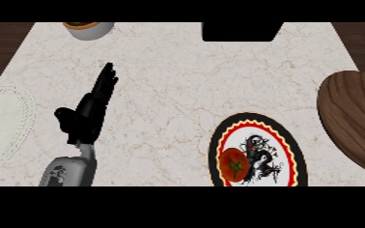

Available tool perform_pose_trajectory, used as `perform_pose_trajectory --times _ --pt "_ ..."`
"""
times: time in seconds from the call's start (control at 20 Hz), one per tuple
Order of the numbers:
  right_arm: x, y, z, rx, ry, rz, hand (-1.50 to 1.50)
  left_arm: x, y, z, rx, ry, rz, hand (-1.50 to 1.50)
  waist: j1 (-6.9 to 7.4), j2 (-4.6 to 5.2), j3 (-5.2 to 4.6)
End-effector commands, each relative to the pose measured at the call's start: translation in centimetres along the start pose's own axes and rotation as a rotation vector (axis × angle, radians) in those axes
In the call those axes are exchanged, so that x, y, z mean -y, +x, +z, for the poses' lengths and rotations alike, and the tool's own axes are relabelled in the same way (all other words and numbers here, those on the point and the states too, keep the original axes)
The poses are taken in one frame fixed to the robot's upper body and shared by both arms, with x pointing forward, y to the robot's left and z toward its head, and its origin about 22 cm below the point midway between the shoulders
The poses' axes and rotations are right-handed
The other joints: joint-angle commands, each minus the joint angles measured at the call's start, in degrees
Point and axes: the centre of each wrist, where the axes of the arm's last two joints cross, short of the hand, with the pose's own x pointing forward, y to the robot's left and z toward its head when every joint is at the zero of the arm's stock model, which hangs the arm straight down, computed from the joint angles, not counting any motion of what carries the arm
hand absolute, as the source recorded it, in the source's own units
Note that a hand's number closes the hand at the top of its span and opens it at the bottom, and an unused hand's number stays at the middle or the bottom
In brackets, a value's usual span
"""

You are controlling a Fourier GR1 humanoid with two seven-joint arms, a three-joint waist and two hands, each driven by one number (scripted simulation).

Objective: Pick the squash from the plate and place it in the bowl

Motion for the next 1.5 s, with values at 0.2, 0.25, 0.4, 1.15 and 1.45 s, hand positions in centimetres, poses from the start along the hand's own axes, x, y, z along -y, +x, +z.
perform_pose_trajectory --times 0.2,0.25,0.4,1.15,1.45 --pt "-3.0 -7.3 -1.0 -0.125 0.149 -0.103 1.5 -0.8 -0.4 1.0 0.009 -0.016 -0.008 0.0 0.2 -0.01 0.02" --pt "-4.4 -8.0 -0.1 -0.14 0.171 -0.11 1.5 0.7 -0.4 1.2 -0.007 0.003 0.002 0.0 0.09 -0.05 0.02" --pt "-5.0 -9.5 -0.9 -0.109 0.279 -0.212 -1.5 -0.5 0.5 0.9 -0.004 -0.007 -0.012 0.0 0.52 0.01 0.07" --pt "-1.7 -10.3 -0.5 0.006 0.007 -0.572 -1.5 -0.9 0.1 -0.5 -0.027 0.009 0.004 0.0 -0.65 -0.23 -0.05" --pt "3.4 -14.5 0.5 -0.059 0.033 -0.7 -1.5 0.9 -1.1 1.8 -0.011 0.017 0.011 0.0 -0.69 -0.27 -0.04"
